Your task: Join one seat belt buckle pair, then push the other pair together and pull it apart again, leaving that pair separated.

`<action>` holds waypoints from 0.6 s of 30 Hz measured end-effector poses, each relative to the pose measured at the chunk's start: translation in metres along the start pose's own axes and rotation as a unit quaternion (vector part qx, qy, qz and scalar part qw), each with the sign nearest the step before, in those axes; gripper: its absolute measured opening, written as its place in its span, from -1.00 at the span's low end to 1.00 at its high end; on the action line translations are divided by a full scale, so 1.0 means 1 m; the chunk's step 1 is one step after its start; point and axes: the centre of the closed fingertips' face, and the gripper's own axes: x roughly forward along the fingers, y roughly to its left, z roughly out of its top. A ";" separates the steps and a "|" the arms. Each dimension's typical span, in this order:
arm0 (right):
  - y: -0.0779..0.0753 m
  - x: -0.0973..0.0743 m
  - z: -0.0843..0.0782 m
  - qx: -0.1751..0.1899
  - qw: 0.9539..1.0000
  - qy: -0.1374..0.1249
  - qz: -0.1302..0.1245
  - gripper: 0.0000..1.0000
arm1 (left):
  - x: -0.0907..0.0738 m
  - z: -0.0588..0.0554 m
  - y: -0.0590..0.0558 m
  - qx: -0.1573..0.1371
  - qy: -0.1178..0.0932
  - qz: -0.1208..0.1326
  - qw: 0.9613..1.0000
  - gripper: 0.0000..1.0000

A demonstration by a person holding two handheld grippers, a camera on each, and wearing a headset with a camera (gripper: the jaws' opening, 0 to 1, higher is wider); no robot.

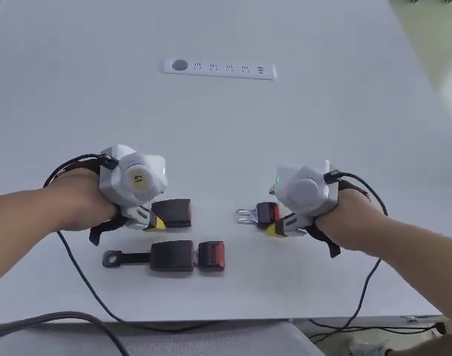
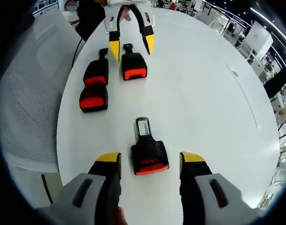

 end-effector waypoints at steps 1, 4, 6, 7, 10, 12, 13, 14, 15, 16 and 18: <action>0.001 -0.002 0.001 0.003 1.000 -0.004 -0.004 -0.01 | -0.003 -0.001 -0.001 -0.003 -0.002 0.003 1.000 -0.09; 0.009 -0.010 0.009 0.050 0.998 -0.032 -0.008 0.07 | -0.015 -0.007 -0.008 -0.061 -0.025 0.015 0.998 0.01; 0.014 -0.016 0.011 0.069 0.997 -0.040 -0.011 0.12 | -0.025 -0.014 -0.015 -0.097 -0.038 0.022 0.994 0.08; 0.017 -0.019 0.011 0.070 0.996 -0.044 -0.016 0.16 | -0.031 -0.020 -0.018 -0.108 -0.039 0.028 0.993 0.12; 0.023 -0.025 0.011 0.088 0.994 -0.052 -0.025 0.28 | -0.043 -0.031 -0.029 -0.134 -0.040 0.031 0.990 0.27; 0.029 -0.030 0.012 0.111 0.991 -0.064 -0.032 0.34 | -0.052 -0.036 -0.036 -0.154 -0.047 0.037 0.986 0.37; 0.032 -0.034 0.012 0.122 0.989 -0.070 -0.038 0.38 | -0.057 -0.039 -0.040 -0.164 -0.050 0.039 0.984 0.43; 0.035 -0.035 0.011 0.129 0.988 -0.070 -0.041 0.40 | -0.060 -0.040 -0.042 -0.168 -0.052 0.044 0.983 0.47; 0.040 -0.037 0.010 0.135 0.987 -0.073 -0.042 0.42 | -0.063 -0.042 -0.043 -0.179 -0.057 0.053 0.981 0.51; 0.044 -0.038 0.009 0.135 0.987 -0.074 -0.042 0.43 | -0.065 -0.044 -0.044 -0.185 -0.060 0.056 0.979 0.56; 0.053 -0.038 0.006 0.142 0.986 -0.073 -0.044 0.47 | -0.071 -0.044 -0.052 -0.195 -0.068 0.062 0.976 0.68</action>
